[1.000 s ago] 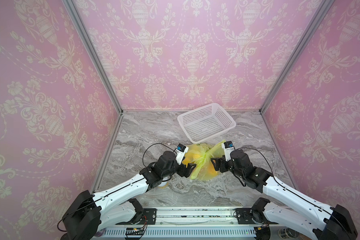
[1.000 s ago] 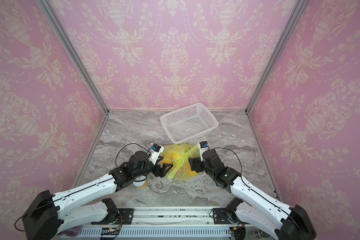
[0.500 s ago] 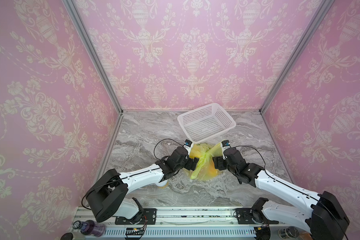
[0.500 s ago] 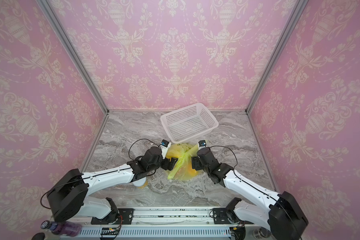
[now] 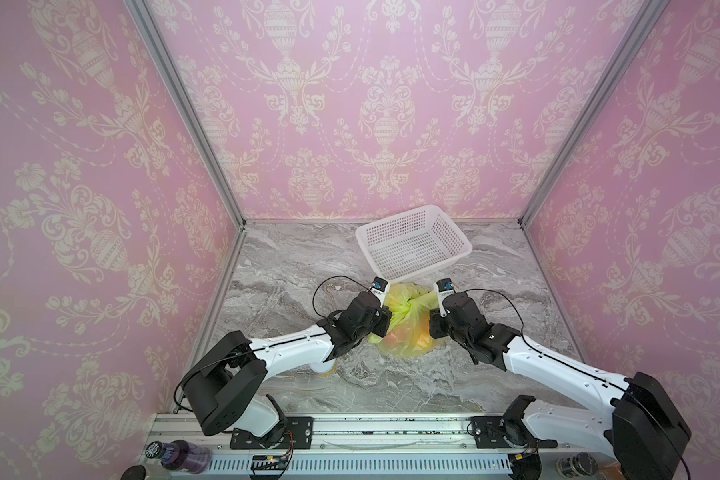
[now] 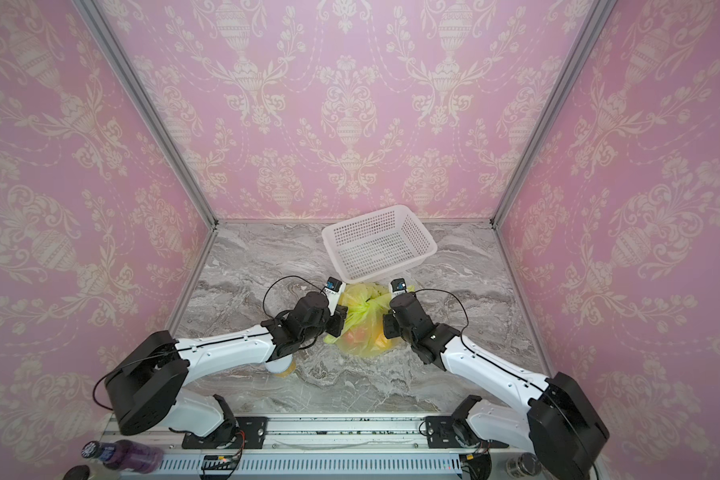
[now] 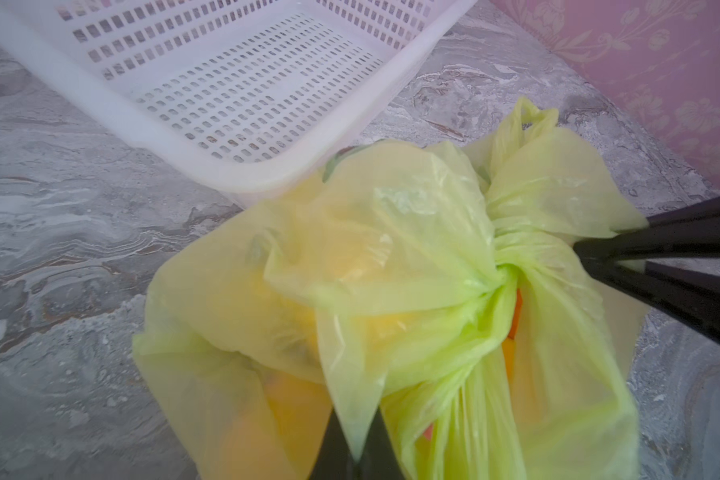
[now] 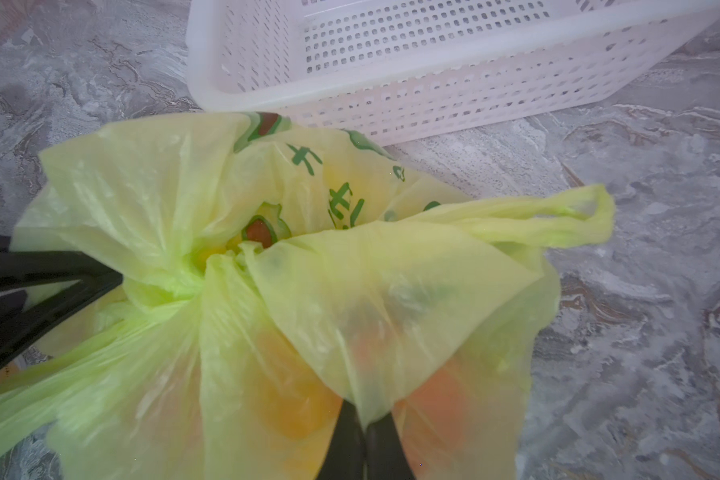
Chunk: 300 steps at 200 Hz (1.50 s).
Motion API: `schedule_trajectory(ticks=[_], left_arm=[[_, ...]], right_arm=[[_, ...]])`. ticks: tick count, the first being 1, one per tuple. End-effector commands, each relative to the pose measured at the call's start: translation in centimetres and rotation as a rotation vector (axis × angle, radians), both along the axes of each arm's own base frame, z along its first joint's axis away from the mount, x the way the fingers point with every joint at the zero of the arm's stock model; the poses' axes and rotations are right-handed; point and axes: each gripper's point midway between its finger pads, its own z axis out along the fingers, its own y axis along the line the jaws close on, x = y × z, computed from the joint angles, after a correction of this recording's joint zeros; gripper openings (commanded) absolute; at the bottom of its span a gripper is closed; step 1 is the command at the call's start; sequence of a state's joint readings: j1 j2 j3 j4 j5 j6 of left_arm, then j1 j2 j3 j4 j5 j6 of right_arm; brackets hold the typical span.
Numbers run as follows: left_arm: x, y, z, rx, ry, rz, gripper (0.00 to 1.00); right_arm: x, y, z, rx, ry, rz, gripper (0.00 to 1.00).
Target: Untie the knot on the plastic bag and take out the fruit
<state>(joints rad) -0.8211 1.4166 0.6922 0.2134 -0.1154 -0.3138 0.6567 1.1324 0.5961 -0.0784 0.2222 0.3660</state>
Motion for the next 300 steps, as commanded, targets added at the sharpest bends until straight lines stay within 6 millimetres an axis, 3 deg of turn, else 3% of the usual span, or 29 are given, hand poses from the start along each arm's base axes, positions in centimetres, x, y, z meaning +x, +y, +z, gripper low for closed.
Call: schedule_trajectory(ticks=[1,43,79,118,131,136,152,168,191,226,262,275,300], left_arm=[[0.2,3.6,1.4,0.051,-0.074,0.106,0.0],[-0.1,9.1,1.9,0.012,-0.085,0.222,0.0],[0.0,11.4,1.2,-0.034,-0.056,0.275,0.0],[-0.3,10.4,1.2,-0.062,-0.042,0.228,0.03],[-0.3,10.3,1.3,-0.067,-0.042,0.222,0.13],[-0.4,10.3,1.3,-0.067,-0.042,0.219,0.18],[-0.5,10.3,1.5,-0.074,-0.049,0.214,0.4],[-0.7,10.0,1.7,-0.081,-0.053,0.19,0.59],[-0.9,9.6,1.9,-0.077,-0.051,0.159,0.74],[-1.4,8.1,1.8,-0.083,-0.021,0.08,0.84],[-2.2,5.8,1.9,-0.064,-0.025,-0.01,0.99],[-2.2,5.4,1.8,-0.053,-0.023,-0.017,0.99],[-2.4,4.9,1.9,-0.038,-0.036,-0.03,0.99]], right_arm=[[0.0,-0.6,0.7,0.017,-0.05,-0.031,0.0],[-0.3,-1.6,0.1,0.034,-0.073,-0.072,0.0],[-0.8,-1.0,0.0,0.093,-0.08,-0.043,0.0],[-1.3,0.0,0.6,0.143,-0.089,0.015,0.01],[-1.5,0.2,1.2,0.153,-0.102,0.034,0.16],[-1.5,0.2,1.6,0.157,-0.112,0.038,0.26],[-1.5,0.2,2.6,0.163,-0.139,0.044,0.47],[-1.4,0.1,3.7,0.161,-0.16,0.043,0.59],[-0.9,0.0,5.0,0.147,-0.177,0.032,0.68],[-0.1,1.2,5.1,0.146,-0.153,0.056,0.7],[0.7,2.5,3.4,0.124,-0.093,0.08,0.7],[1.0,2.8,2.7,0.118,-0.075,0.079,0.7],[1.5,3.6,1.8,0.111,-0.041,0.091,0.57]])
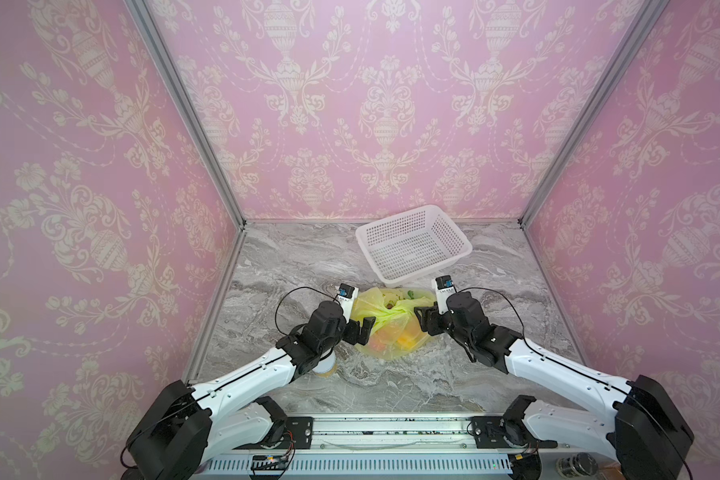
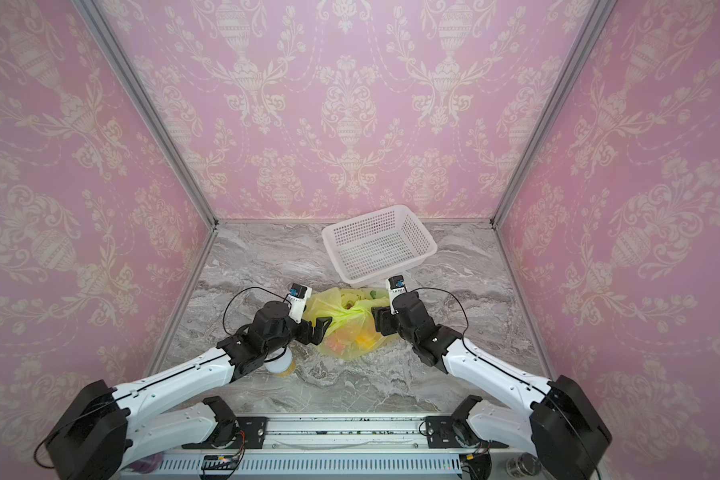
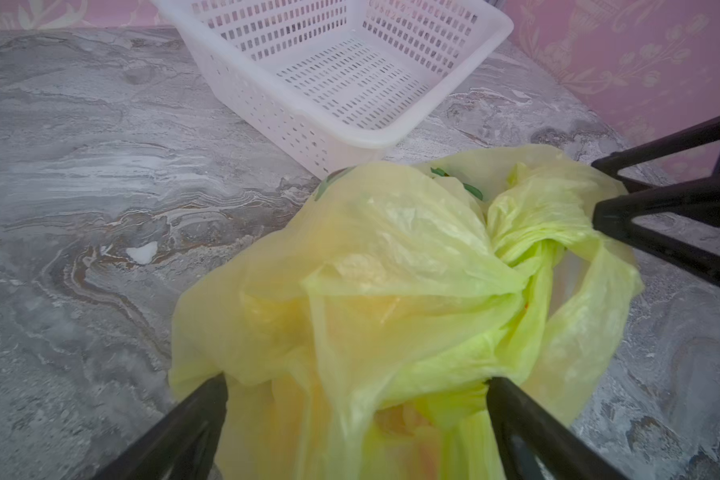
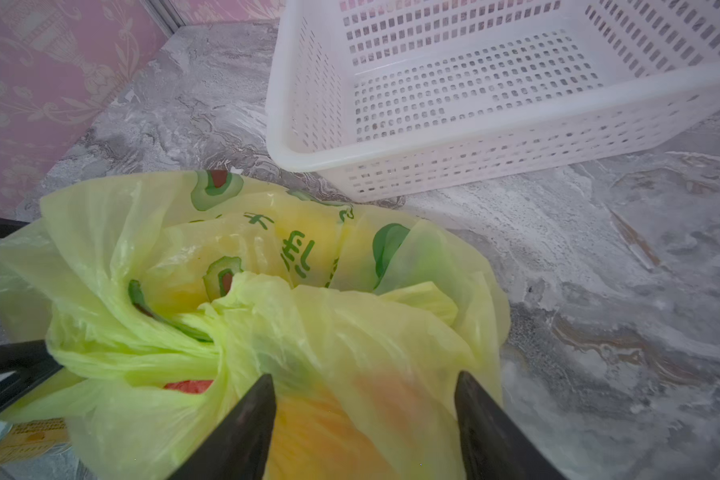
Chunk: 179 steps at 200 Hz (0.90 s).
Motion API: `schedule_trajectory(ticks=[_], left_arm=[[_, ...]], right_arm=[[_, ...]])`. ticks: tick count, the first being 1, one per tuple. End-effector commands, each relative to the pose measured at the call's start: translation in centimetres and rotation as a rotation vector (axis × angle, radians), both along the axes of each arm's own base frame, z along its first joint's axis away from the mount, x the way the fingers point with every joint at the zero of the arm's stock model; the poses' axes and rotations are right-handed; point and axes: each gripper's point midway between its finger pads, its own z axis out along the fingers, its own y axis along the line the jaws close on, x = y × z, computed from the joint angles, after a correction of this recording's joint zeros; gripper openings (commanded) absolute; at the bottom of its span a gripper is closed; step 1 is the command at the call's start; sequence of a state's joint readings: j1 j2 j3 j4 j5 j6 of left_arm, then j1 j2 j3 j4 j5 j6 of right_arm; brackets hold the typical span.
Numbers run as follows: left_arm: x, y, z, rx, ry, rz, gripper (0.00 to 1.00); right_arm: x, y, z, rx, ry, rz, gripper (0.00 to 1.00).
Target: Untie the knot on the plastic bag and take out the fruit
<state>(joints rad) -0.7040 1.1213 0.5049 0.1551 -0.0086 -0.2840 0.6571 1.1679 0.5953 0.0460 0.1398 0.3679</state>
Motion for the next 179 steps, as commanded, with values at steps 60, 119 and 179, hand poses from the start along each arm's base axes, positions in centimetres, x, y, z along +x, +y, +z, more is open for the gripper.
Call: schedule_trajectory(ticks=[60,119,179], left_arm=[[1.8,-1.8,-0.5,0.061,-0.008,-0.01,0.78],[2.2,-0.1,0.6,0.047,-0.055,0.083,0.0],[1.4,3.8,2.1,0.006,-0.101,0.189,0.01]], right_arm=[[0.9,2.4,-0.1,0.03,0.028,0.06,0.14],[0.9,-0.3,0.0,-0.015,-0.031,-0.044,0.0],[0.5,-3.7,0.2,-0.029,-0.09,-0.173,0.0]])
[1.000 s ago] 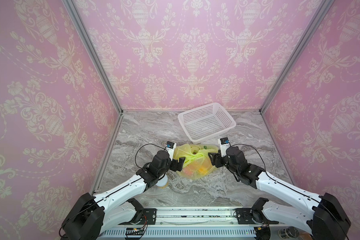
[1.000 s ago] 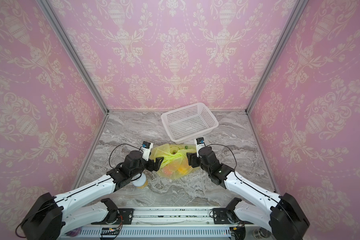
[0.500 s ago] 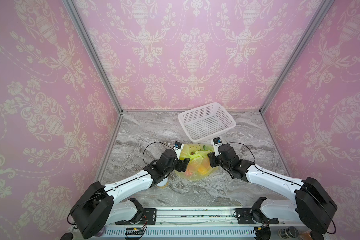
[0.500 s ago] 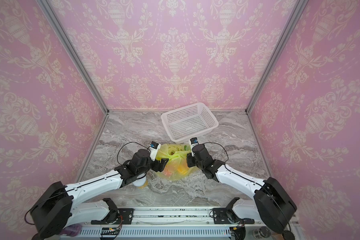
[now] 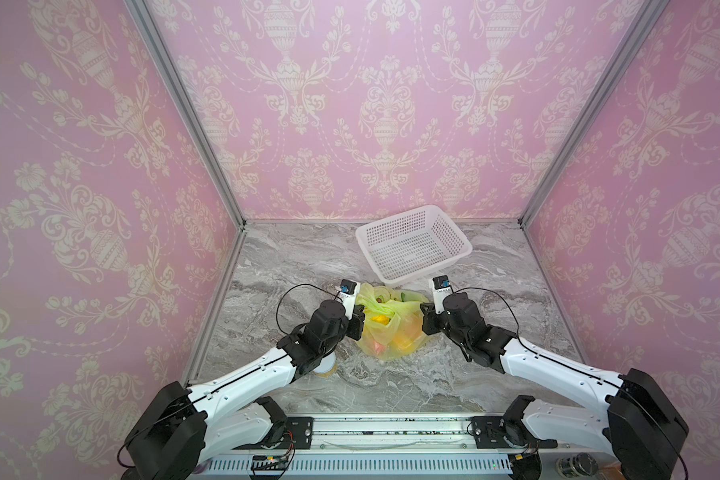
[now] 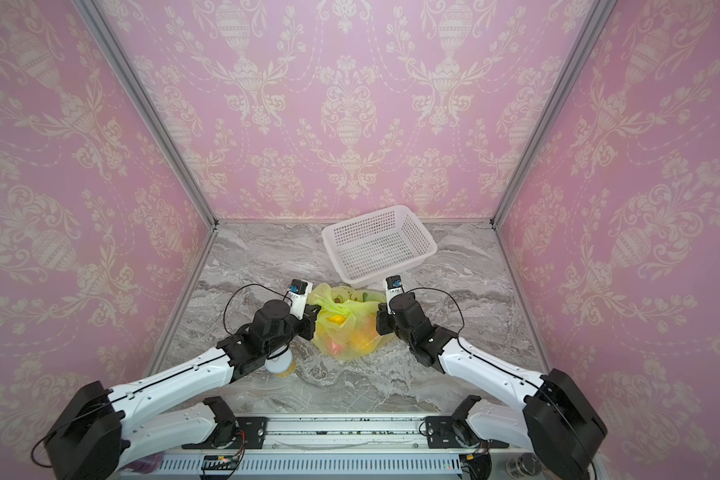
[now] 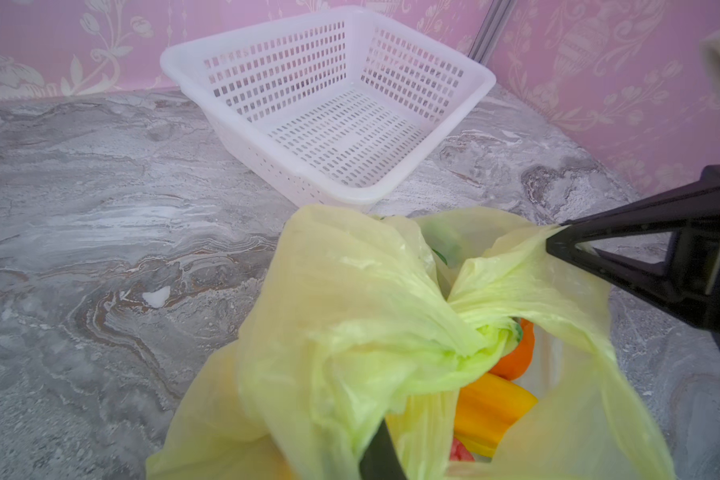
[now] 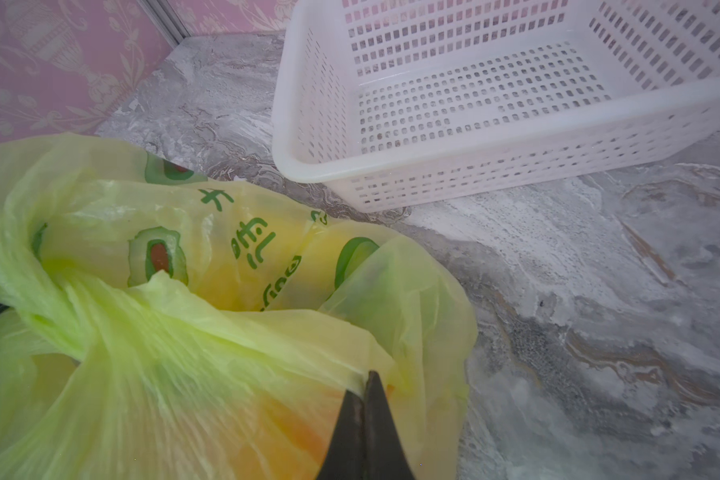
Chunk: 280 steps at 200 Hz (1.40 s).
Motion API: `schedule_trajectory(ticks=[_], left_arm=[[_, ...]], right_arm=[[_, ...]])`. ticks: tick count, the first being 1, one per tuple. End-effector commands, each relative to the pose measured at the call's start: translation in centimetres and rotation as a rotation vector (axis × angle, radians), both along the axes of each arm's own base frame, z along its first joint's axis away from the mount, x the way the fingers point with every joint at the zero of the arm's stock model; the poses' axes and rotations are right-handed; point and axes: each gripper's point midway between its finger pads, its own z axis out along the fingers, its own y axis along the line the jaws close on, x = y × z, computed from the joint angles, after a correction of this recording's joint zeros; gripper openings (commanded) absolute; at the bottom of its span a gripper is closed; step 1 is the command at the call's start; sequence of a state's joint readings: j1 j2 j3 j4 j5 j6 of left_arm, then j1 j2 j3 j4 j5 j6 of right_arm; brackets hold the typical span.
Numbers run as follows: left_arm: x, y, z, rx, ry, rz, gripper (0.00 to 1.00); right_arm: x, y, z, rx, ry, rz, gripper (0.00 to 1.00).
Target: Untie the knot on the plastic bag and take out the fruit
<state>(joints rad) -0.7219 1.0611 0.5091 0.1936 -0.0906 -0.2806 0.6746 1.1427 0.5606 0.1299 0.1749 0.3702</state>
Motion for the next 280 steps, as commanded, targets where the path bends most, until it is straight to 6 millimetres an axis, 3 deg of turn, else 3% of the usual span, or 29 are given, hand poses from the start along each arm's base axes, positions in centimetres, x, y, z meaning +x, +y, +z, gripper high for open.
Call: schedule_trajectory(ticks=[1,39,89,105,127,155,182,204,218,227,234,256,265,280], left_arm=[[0.7,3.4,-1.0,0.036,0.007,0.139,0.01],[1.1,4.2,-1.7,0.042,0.028,0.169,0.13],[0.8,3.9,-2.2,0.033,0.056,0.146,0.59],[0.5,3.6,-1.7,0.009,0.052,0.124,0.7],[-0.1,2.7,-0.7,-0.035,0.037,0.066,0.84],[0.1,1.9,0.2,-0.027,0.03,0.027,0.92],[0.8,1.1,0.4,0.003,0.04,0.007,0.99],[1.6,0.3,-0.2,0.027,0.063,-0.009,0.99],[2.2,-0.1,-0.6,0.035,0.073,-0.007,0.98],[2.5,-0.3,-0.8,0.041,0.079,-0.007,0.92],[2.7,-0.6,-0.8,0.041,0.083,-0.012,0.8],[3.1,-0.8,-0.6,0.035,0.081,-0.005,0.27],[3.2,-0.6,-0.4,0.036,0.075,0.006,0.15],[3.3,0.0,-0.2,0.042,0.065,0.034,0.02]], right_arm=[[0.3,-3.9,-0.9,-0.055,-0.017,-0.163,0.0],[-0.3,-5.4,-0.4,-0.027,-0.048,-0.202,0.0],[-1.0,-5.2,-0.3,0.011,-0.059,-0.161,0.0],[-1.4,-4.4,0.3,0.029,-0.072,-0.106,0.12],[-1.8,-3.9,2.1,0.052,-0.109,-0.062,0.4],[-1.6,-3.5,3.4,0.047,-0.119,-0.041,0.61],[-0.6,-3.2,3.1,0.017,-0.091,-0.061,0.7],[0.1,-2.5,1.9,-0.008,-0.043,-0.055,0.71],[0.5,-1.9,1.2,-0.01,-0.02,-0.041,0.7],[0.7,-1.3,0.9,-0.007,-0.006,-0.025,0.67],[0.9,-0.9,0.6,-0.009,0.007,-0.015,0.61],[1.2,-0.2,0.2,-0.004,0.024,0.004,0.3],[1.3,-0.3,0.1,-0.008,0.027,-0.001,0.19],[1.4,-0.8,0.1,-0.018,0.022,-0.027,0.05]])
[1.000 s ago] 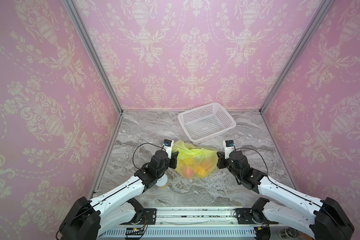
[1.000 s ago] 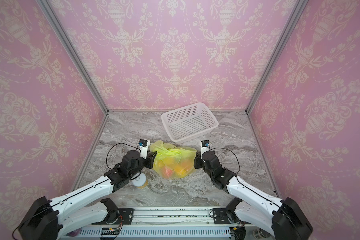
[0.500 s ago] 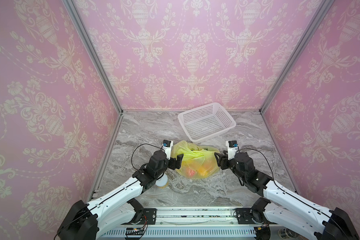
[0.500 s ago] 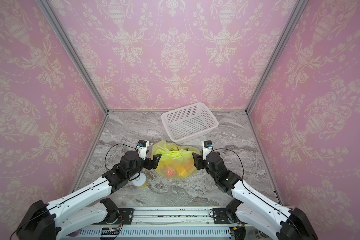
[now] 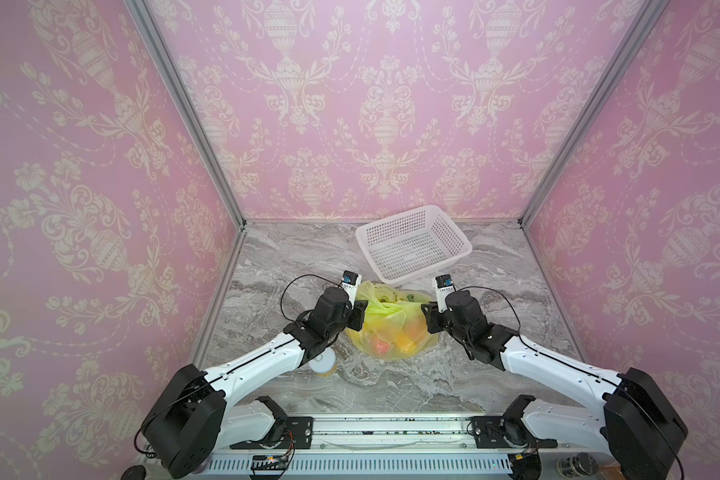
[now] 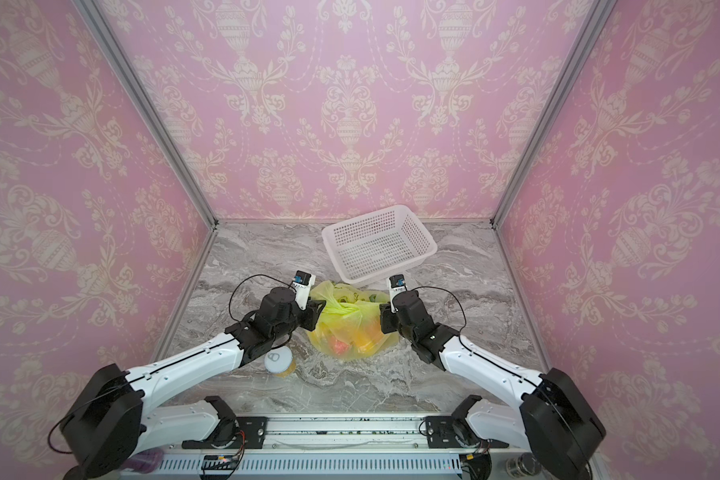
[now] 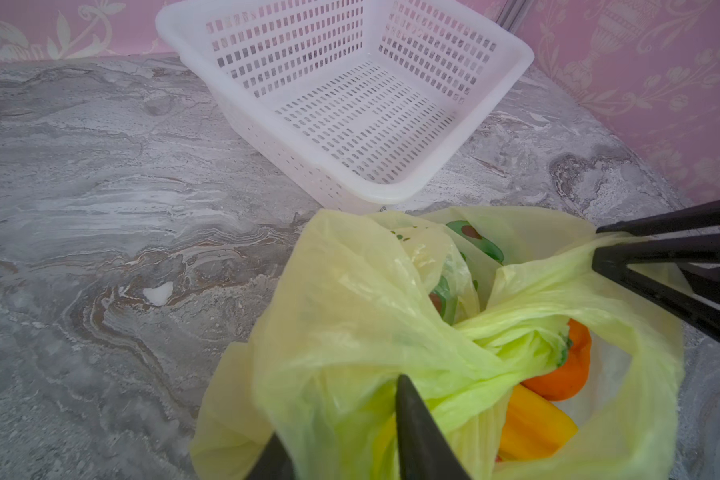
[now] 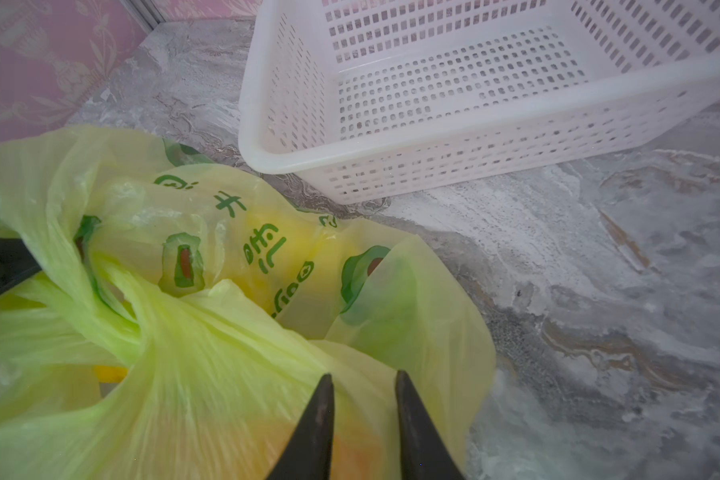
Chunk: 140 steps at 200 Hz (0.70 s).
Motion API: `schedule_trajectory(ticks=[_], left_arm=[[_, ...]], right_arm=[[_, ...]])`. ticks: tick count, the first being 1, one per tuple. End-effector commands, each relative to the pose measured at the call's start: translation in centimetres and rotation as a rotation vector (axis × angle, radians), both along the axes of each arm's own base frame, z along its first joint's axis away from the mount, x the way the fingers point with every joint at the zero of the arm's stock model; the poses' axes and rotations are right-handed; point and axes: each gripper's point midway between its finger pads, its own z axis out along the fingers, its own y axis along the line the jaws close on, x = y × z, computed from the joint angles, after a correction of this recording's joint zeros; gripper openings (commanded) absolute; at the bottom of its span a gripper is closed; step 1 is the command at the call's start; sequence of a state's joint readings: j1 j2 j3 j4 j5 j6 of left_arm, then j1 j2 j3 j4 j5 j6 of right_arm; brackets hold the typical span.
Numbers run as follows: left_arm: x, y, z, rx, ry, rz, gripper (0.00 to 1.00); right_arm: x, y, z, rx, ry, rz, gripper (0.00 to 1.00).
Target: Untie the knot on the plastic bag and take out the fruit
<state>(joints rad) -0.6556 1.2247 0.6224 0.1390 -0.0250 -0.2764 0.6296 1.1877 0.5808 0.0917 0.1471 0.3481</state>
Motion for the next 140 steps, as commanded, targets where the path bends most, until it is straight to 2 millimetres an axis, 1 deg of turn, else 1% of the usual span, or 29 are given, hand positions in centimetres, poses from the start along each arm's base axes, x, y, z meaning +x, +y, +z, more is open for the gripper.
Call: schedule_trajectory(ticks=[1,12,33,68,116,140], left_arm=[[0.7,0.5,1.6,-0.002,-0.035,0.028,0.02],[0.7,1.0,1.9,0.0,-0.045,0.051,0.0],[0.5,2.2,2.2,-0.008,-0.06,0.089,0.0],[-0.1,4.9,2.5,-0.031,-0.075,0.149,0.0],[-0.5,8.9,1.4,-0.069,-0.067,0.256,0.0],[-0.4,10.0,1.1,-0.11,-0.064,0.289,0.0]], right_arm=[[0.8,0.1,1.6,0.023,-0.031,-0.019,0.05],[0.8,-0.3,1.6,0.016,-0.037,-0.039,0.0],[0.7,-1.4,1.6,0.004,-0.053,-0.084,0.0],[0.3,-3.4,1.5,0.007,-0.086,-0.152,0.0],[-0.9,-6.5,0.6,0.057,-0.134,-0.251,0.0],[-1.5,-7.5,0.4,0.095,-0.162,-0.278,0.0]])
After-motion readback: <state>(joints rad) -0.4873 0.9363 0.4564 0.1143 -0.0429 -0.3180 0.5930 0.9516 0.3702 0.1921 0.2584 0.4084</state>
